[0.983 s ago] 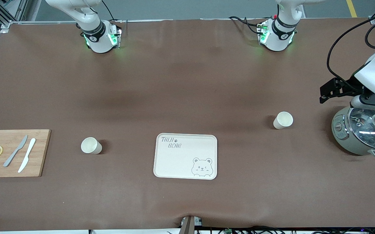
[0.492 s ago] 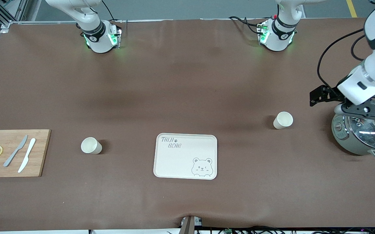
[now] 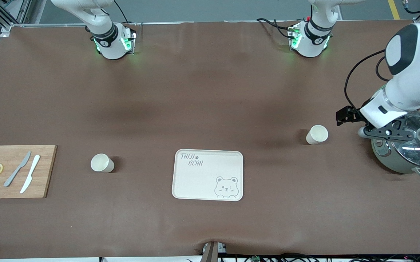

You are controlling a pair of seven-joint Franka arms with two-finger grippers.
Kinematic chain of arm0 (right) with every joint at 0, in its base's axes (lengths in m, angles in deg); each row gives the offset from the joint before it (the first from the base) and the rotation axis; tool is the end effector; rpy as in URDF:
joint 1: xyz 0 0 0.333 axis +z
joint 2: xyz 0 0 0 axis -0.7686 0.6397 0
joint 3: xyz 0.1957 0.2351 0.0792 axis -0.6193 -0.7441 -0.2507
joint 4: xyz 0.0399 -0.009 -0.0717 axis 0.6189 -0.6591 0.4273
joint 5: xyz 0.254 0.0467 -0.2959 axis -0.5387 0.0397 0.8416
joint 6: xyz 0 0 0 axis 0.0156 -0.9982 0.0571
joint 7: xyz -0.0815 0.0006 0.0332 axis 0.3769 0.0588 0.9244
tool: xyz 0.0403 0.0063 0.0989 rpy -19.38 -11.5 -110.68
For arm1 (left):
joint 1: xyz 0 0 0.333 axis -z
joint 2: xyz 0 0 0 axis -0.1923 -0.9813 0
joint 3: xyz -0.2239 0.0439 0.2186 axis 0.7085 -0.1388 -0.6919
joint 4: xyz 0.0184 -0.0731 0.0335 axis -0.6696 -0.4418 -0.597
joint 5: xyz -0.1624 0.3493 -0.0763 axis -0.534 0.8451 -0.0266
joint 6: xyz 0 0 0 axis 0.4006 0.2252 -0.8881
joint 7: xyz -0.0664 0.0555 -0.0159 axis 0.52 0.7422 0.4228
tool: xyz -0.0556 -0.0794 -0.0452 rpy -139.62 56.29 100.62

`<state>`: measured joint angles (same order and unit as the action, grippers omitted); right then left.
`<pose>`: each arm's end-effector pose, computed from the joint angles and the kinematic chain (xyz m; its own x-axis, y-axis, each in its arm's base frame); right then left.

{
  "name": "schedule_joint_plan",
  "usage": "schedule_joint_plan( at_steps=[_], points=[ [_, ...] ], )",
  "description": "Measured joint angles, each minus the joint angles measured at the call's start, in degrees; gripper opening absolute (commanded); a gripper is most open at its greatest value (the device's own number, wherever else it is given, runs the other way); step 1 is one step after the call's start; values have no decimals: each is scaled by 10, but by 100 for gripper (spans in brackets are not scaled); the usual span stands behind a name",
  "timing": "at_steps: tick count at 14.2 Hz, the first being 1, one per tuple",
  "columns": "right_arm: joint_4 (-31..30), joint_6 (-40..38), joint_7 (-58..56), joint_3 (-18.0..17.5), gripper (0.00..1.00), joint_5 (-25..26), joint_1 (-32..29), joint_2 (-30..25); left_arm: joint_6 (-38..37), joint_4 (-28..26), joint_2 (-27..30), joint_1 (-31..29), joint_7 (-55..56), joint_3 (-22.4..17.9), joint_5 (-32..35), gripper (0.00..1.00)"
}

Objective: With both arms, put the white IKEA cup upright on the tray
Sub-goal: 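Move the left gripper down toward the white cup near the pot, then lower the left gripper around the white cup and close it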

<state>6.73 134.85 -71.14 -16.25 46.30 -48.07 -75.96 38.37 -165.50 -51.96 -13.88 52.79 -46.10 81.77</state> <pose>0.5248 -0.0724 0.7108 0.9968 -0.0654 0.0461 -0.0656 -0.9978 0.0032 0.5847 -0.0662 0.4791 0.9859 -0.1665 -0.0187 -0.1665 -0.9860 -0.0008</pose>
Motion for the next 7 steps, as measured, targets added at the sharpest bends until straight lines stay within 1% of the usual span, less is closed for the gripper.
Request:
schedule_joint_plan(
  at_steps=[3, 7],
  points=[
    [0, 0, 0, 0, 100, 0, 0, 0, 39, -44, 2, -4, -3, 0, 9, 100],
    [0, 0, 0, 0, 100, 0, 0, 0, 128, -116, 3, -25, -18, 0, 17, 100]
  ],
)
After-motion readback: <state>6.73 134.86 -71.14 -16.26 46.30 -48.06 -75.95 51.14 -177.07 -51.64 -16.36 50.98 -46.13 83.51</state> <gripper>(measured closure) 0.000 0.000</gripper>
